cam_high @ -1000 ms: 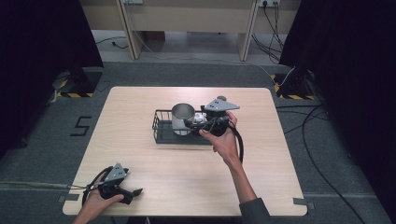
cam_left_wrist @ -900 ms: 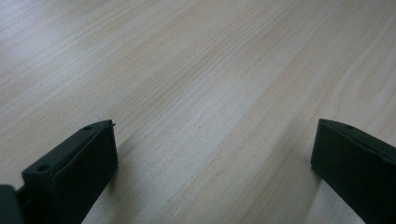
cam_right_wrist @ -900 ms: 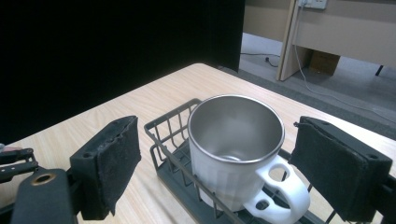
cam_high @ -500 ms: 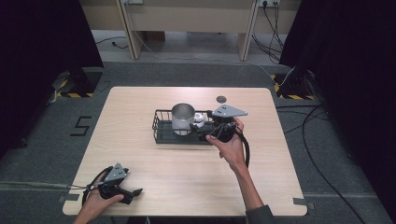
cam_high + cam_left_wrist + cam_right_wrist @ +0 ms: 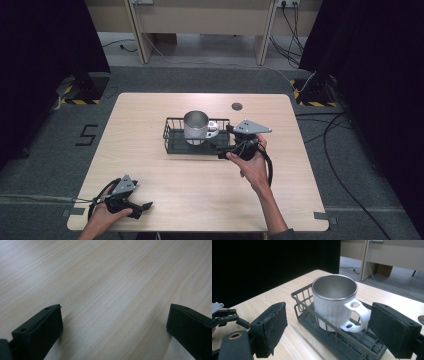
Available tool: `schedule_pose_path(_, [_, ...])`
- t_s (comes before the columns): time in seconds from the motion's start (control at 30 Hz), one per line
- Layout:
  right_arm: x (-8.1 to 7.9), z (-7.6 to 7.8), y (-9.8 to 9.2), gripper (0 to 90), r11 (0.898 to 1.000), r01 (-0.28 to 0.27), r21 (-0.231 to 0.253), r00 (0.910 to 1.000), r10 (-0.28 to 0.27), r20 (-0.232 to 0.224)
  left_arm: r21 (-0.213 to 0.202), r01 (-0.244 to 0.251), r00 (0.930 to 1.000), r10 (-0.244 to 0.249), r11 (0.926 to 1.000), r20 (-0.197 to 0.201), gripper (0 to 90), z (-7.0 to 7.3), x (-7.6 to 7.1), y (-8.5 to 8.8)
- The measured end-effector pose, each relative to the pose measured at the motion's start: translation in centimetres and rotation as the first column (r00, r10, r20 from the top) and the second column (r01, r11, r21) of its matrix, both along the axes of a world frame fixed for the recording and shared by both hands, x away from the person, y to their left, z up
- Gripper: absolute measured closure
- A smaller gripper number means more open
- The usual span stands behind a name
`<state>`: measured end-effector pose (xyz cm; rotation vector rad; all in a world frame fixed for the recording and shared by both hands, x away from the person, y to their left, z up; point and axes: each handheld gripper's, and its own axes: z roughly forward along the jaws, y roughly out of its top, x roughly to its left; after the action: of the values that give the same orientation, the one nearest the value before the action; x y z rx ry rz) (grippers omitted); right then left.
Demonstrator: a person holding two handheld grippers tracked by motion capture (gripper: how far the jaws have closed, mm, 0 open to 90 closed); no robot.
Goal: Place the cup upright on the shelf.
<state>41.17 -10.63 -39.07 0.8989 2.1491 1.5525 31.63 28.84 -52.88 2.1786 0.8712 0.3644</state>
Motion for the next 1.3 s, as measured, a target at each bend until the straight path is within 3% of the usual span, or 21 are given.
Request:
schedule_pose_path(0.4, [-1.5,-0.6,-0.8,15.2,1.000,0.016,-0.017,0.9997,-0.015,0.021,0.000,0.000,1.0000,0.000,1.0000,0.000,0.0,0.0,0.0,0.0])
schedule_pose_path(1.3, [-4.0,-3.1,-3.2,15.4,0.999,0.047,-0.002,0.9988,-0.047,-0.016,0.002,-0.002,1.0000,0.002,1.0000,-0.001,0.0,0.0,0.0,0.0])
